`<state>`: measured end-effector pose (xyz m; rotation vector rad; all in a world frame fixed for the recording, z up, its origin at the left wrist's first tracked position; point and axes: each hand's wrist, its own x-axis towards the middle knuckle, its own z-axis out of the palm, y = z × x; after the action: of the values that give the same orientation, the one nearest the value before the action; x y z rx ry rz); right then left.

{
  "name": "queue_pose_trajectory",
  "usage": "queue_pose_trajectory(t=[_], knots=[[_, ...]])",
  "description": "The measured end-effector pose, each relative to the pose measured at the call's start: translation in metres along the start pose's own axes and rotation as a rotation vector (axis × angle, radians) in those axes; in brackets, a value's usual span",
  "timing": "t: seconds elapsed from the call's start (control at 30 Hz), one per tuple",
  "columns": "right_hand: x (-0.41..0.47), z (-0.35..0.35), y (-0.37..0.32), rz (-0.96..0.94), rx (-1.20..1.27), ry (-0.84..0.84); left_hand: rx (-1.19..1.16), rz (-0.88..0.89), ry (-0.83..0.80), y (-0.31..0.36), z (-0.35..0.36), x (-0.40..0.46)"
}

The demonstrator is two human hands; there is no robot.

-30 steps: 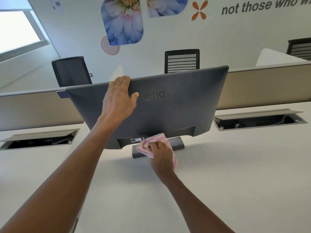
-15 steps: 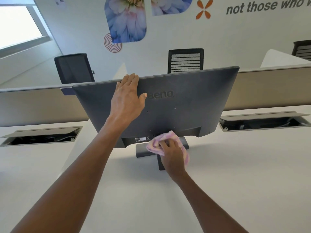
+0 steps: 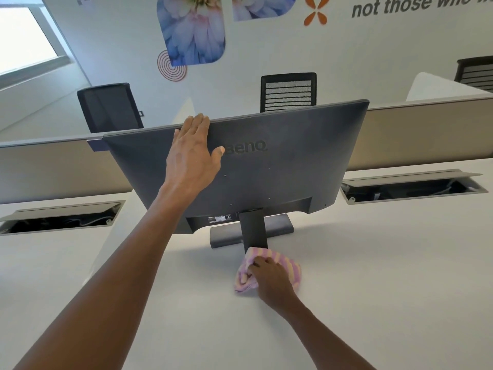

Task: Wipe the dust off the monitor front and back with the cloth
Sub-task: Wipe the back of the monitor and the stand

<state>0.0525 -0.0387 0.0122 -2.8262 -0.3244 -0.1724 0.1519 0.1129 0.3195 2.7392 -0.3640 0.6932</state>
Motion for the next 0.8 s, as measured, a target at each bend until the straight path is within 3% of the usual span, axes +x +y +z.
queue_pose_trajectory(t=[0.2, 0.33, 0.43, 0.5, 0.67, 0.8], knots=[[-0.004, -0.003, 0.023, 0.357, 0.108, 0.081, 0.007, -0.003, 0.003, 0.001, 0.0, 0.0], [0.014, -0.025, 0.029, 0.635, 0.481, 0.084, 0.004, -0.013, 0.014, 0.005, 0.003, 0.001], [0.021, -0.043, 0.017, 0.736, 0.75, 0.039, 0.01, -0.016, 0.013, 0.006, 0.003, 0.0], [0.024, -0.059, 0.011, 0.718, 0.904, 0.059, 0.013, -0.015, 0.011, 0.005, 0.003, 0.0], [0.043, -0.103, 0.013, 0.613, 0.99, 0.165, 0.022, -0.006, 0.013, 0.005, 0.004, -0.001], [0.042, -0.088, 0.017, 0.567, 0.918, 0.023, 0.031, -0.014, 0.013, 0.006, 0.004, -0.001]])
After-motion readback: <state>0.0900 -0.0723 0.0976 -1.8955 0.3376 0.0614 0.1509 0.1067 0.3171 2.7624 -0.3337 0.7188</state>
